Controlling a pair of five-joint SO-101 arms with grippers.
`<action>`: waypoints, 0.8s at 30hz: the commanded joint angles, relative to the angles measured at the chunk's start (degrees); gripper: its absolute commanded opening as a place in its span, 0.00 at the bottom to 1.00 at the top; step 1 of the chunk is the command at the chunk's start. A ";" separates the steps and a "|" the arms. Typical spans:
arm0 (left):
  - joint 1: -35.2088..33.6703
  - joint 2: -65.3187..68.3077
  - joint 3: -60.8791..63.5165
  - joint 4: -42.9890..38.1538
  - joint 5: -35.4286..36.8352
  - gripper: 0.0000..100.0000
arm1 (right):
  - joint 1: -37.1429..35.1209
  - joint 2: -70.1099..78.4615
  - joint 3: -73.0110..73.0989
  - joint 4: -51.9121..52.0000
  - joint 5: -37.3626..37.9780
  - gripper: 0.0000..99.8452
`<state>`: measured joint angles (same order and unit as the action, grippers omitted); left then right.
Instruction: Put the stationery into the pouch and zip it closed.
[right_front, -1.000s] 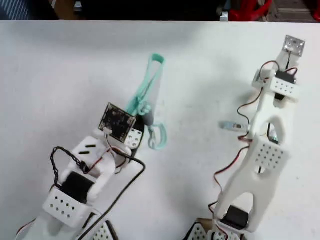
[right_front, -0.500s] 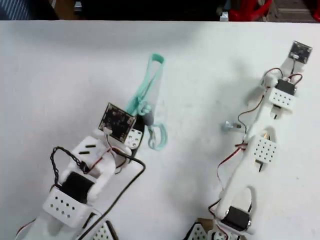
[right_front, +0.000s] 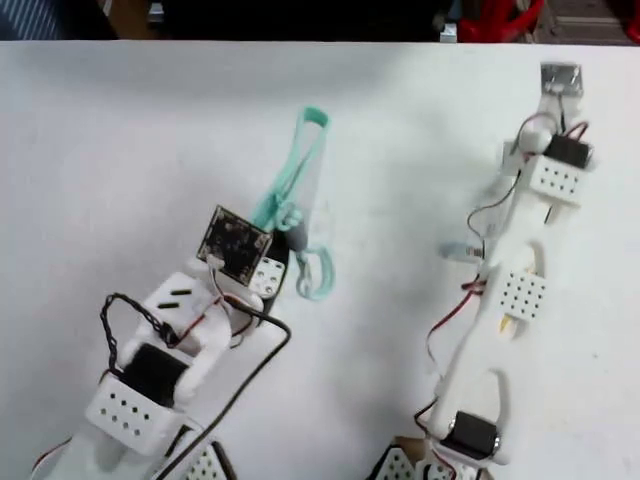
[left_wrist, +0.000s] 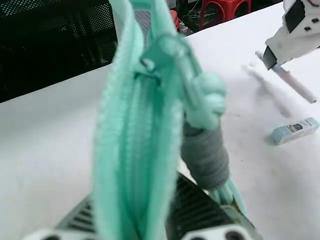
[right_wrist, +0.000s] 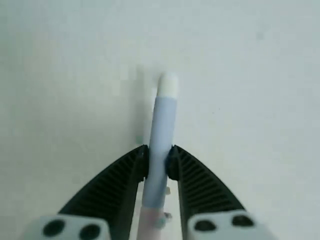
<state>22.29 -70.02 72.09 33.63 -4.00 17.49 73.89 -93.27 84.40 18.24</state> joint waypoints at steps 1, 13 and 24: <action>-0.92 1.10 0.18 -0.70 0.09 0.02 | -2.42 -14.81 -2.11 7.34 0.70 0.02; -0.84 1.10 0.18 -0.44 -2.37 0.02 | -10.07 -51.56 -1.49 14.46 -3.25 0.02; -0.66 1.10 0.09 -0.44 -3.08 0.02 | -21.05 -86.73 29.63 14.29 -7.74 0.02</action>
<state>22.29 -70.02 72.09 33.63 -6.20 0.79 -2.33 -77.01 98.64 11.03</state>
